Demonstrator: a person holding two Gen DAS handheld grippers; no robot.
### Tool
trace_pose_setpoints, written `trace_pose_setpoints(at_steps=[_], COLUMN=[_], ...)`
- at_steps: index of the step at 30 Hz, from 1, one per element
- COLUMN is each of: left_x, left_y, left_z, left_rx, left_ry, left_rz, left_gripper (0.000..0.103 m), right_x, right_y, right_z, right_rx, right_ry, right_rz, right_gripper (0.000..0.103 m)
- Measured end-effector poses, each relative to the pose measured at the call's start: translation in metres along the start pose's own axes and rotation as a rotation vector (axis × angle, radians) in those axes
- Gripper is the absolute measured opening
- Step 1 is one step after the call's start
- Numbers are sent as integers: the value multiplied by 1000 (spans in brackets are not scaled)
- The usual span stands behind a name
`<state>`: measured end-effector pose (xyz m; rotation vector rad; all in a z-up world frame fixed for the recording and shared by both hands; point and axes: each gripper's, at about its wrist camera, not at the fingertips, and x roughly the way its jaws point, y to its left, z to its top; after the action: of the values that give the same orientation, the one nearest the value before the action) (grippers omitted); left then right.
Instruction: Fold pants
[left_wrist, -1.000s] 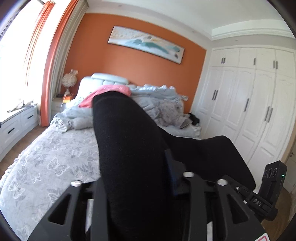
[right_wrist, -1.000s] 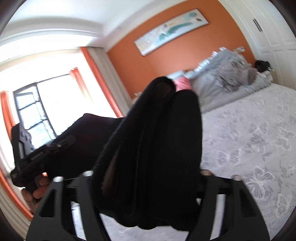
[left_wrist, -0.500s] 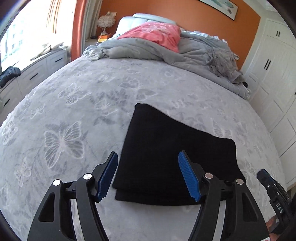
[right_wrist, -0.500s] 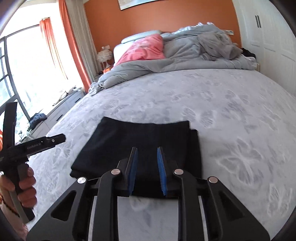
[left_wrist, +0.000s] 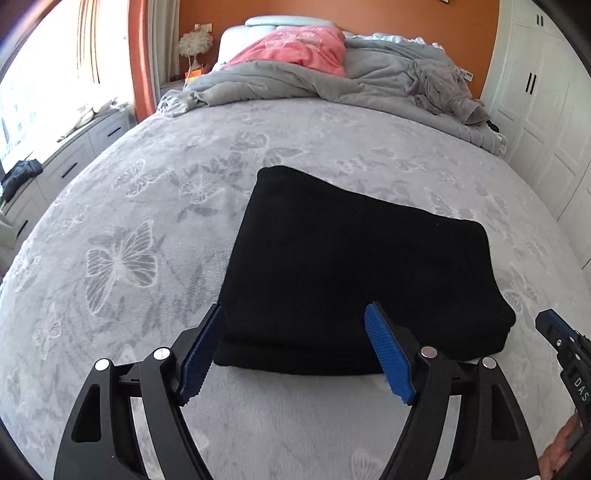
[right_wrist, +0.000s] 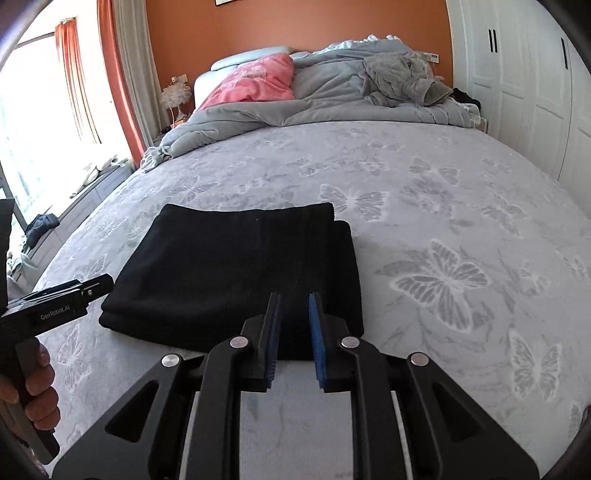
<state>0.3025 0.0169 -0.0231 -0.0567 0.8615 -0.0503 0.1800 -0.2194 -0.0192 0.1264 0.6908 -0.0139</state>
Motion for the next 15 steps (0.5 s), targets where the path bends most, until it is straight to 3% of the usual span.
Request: trace_pose_setpoints(at_steps=[7,10,15], left_x=[-50,-67,-68], left_y=[-5,-6,-3], left_z=[-31,-53,-91], left_rx=[29,57,105], left_ry=[-44,-76,-111], left_rz=[1,18,43], left_gripper=[75,76,77], right_x=[-24,-33,-36], right_y=[10,15,18], right_z=[-37,-61,-100], right_rx=[27,24,-18], right_ry=[-2,-5,-13], right_rz=[-37,-35,-71], right_gripper=[17,28,32])
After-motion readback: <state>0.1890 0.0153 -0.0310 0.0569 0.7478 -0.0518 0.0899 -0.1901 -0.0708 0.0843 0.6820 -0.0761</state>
